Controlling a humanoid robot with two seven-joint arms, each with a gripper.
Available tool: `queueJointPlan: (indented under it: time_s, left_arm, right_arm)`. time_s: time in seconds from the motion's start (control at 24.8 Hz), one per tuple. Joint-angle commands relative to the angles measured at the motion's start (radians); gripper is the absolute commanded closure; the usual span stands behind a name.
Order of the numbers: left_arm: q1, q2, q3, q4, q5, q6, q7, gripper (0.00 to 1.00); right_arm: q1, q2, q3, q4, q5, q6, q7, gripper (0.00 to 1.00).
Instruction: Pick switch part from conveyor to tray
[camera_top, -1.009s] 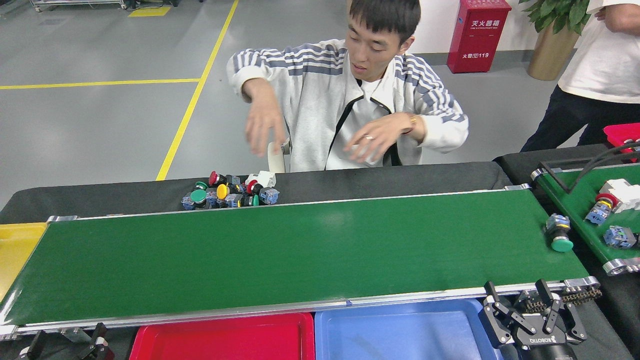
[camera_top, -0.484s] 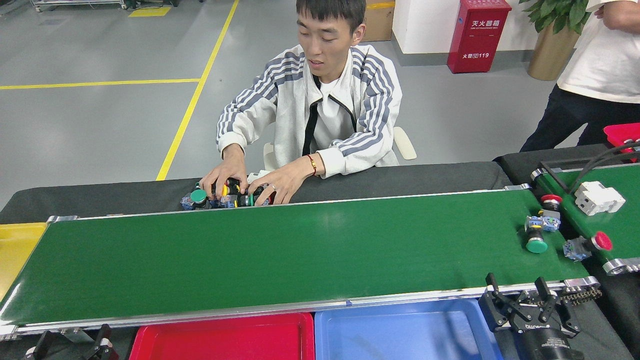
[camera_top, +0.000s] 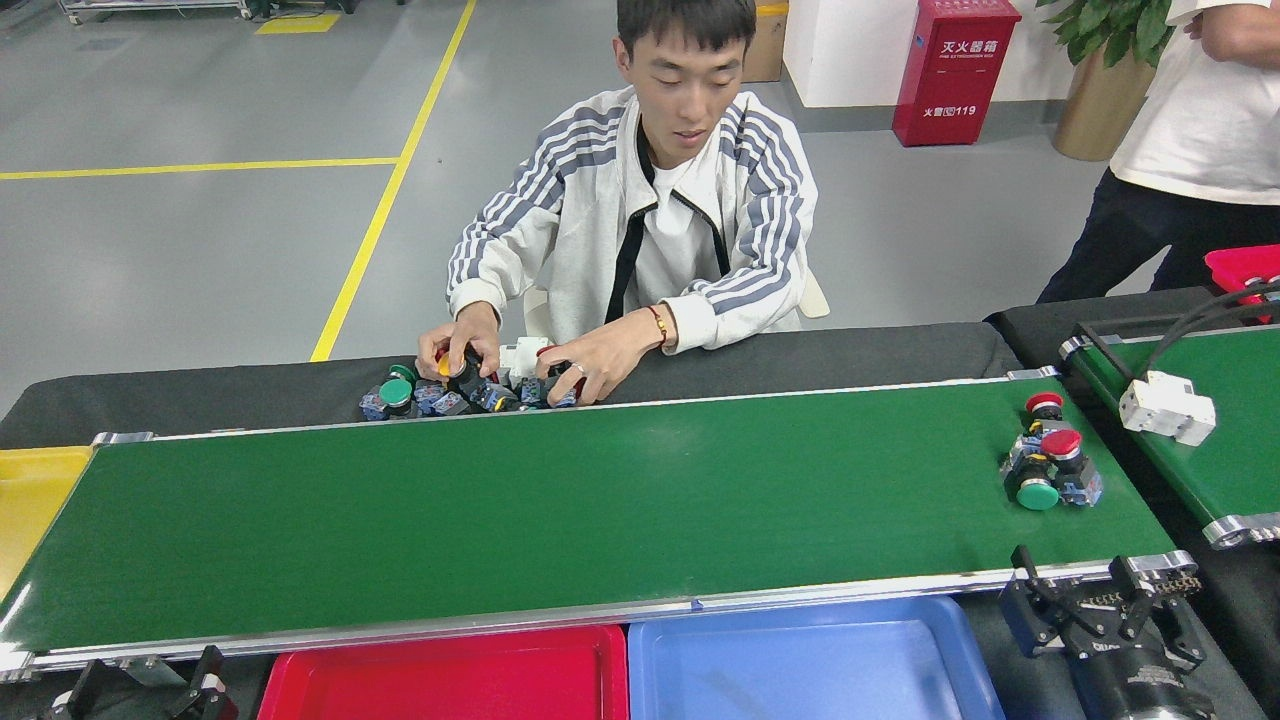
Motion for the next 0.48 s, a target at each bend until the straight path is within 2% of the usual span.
queueJointPlan:
  time_s: [0.0,0.2,0.44]
  left_arm:
    - [-0.008,0.01,0.001,-0.008,0.004,-0.002,0.008,0.0]
    - [-0.009,0.01,0.001,-0.005,0.002,-0.002,0.008,0.0]
    - [-0.022,0.013,0.001,0.017,0.002,-0.002,0.008,0.0]
  right_arm:
    - [-0.03,-0.029,0.003,0.013,-0.001,-0.007,0.026,0.04]
    - [-0.084,-0.05,0.075,0.088,-0.003,-0.009,0.045,0.04]
    - [-0.14,-0.045,0.137,0.134,-0.003,-0.003,0.046,0.03]
